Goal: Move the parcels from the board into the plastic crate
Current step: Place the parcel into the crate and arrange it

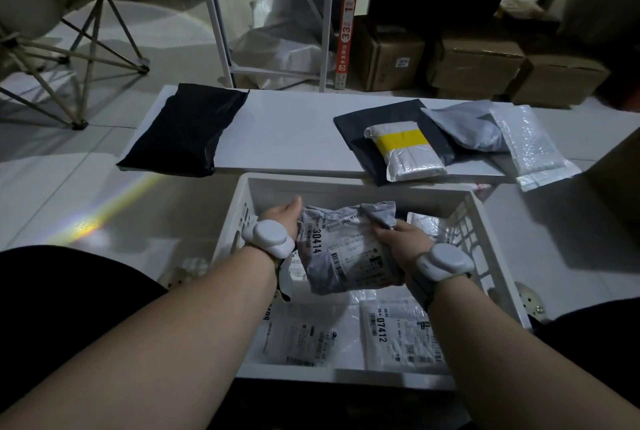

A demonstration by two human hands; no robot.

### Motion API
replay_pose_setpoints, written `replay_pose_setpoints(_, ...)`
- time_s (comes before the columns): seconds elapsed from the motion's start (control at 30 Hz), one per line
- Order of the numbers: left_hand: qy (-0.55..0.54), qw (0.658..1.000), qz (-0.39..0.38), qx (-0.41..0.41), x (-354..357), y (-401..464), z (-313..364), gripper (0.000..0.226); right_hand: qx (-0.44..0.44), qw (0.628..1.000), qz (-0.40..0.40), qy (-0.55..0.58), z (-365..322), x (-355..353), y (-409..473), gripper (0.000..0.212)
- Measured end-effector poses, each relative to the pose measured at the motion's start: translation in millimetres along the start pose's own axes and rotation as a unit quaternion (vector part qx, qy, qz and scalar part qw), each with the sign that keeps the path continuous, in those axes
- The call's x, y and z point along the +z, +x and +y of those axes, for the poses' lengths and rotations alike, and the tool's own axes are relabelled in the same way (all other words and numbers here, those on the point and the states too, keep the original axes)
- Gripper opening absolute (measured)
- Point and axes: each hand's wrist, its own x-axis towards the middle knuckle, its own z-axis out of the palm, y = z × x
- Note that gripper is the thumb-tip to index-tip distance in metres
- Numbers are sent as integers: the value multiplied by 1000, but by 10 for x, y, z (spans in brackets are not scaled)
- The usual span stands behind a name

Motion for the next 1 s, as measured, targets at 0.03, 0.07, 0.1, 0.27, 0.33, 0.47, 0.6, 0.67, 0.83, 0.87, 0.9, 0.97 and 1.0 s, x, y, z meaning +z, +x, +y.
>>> replay_pose_setpoints(0.03, 23, 1000, 8, 3, -11, -8, 5, 61, -6, 1000, 7, -11, 8, -11, 24, 14)
replay_pose_setpoints(0.07, 34, 999, 14, 12, -33, 3, -6, 61, -6, 1000, 8, -24, 11, 0, 31, 13)
replay_pose_setpoints(0.1, 42, 999, 16, 23, -32, 24, -9, 60, -5, 999, 10, -34, 21, -7, 49, 12)
replay_pose_setpoints(0.27, 98, 995, -17, 12, -97, 85, 13, 54, -20, 998, 15, -65, 32, 13, 109, 21)
replay_pose_setpoints(0.33, 157, 985, -61, 45, -83, 87, -3, 45, -35, 995, 16, -94, 20, 18, 90, 16)
replay_pose_setpoints(0.47, 210, 948, -182, 156, 58, -55, 28, 35, -19, 961, -13, -277, 35, -33, 122, 16)
replay_pose_setpoints(0.6, 311, 898, -243, 197, 184, -92, 8, 38, 10, 958, -39, -283, 60, 5, 124, 15)
replay_pose_setpoints(0.67, 363, 877, -247, 194, 225, -103, -23, 27, 18, 970, -40, -241, 68, 26, 146, 8)
replay_pose_setpoints(0.83, 218, 937, -226, 152, 187, -42, -25, 20, -7, 996, 1, -90, 77, 34, 279, 11)
replay_pose_setpoints(0.87, 183, 947, -224, 141, 185, -16, -25, 21, -28, 997, 24, -62, 74, -17, 305, 22)
replay_pose_setpoints(0.9, 135, 958, -223, 123, 158, 2, -50, 24, -51, 996, 46, -61, 76, -34, 343, 36)
replay_pose_setpoints(0.97, 47, 967, -232, 94, 150, -11, -36, 32, -60, 991, 99, -68, 116, -132, 387, 58)
replay_pose_setpoints(1.0, 21, 969, -228, 88, 144, -17, -26, 33, -36, 992, 103, -60, 147, -170, 401, 67)
